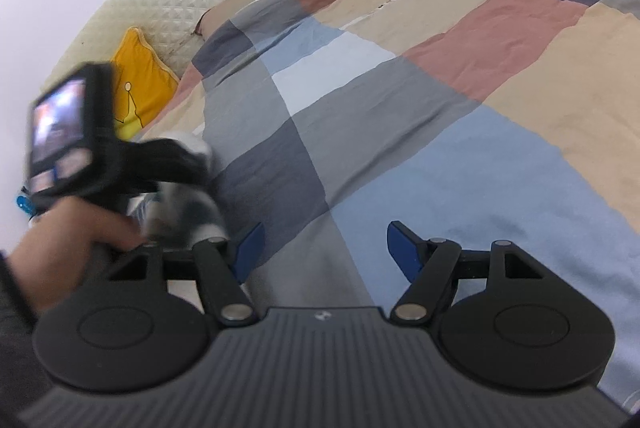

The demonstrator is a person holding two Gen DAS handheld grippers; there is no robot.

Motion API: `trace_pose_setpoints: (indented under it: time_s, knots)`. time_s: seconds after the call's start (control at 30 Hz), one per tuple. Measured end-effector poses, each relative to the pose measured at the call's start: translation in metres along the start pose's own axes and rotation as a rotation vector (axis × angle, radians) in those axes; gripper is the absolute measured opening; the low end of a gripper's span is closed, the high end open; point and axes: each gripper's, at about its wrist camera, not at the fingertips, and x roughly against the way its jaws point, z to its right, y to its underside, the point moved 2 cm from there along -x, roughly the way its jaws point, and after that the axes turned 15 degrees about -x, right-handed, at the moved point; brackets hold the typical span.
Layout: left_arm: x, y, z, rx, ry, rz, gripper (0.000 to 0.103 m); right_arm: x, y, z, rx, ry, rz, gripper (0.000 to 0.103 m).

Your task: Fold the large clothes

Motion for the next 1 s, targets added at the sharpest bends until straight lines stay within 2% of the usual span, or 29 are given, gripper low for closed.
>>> trace_pose_setpoints:
  time_s: [0.2,0.43,0.6,0.7,0.9,1.0]
  knots:
    - [0.037,0.041,-0.090,0.234,-0.037,0.038,0.009,-0.001,0.004,-0.004,0.024,-0.011,-0.002,0.071]
    - [0.050,0.125,-0.182,0.506,-0.036,-0.022,0.008,-0.005,0.015,-0.016,0.077,-0.036,-0.021,0.071]
    - [0.045,0.185,-0.209,0.595,-0.028,-0.052,0.008,-0.012,0.030,-0.029,0.131,-0.077,-0.067,0.071]
    - [0.040,0.205,-0.212,0.620,0.000,-0.051,0.008,-0.018,0.043,-0.039,0.143,-0.139,-0.142,0.071]
    - [0.035,0.214,-0.220,0.672,0.063,-0.011,0.009,-0.022,0.078,-0.064,0.195,-0.276,-0.304,0.071]
    - [0.037,0.215,-0.221,0.669,0.095,0.016,0.010,-0.015,0.093,-0.081,0.279,-0.325,-0.327,0.071]
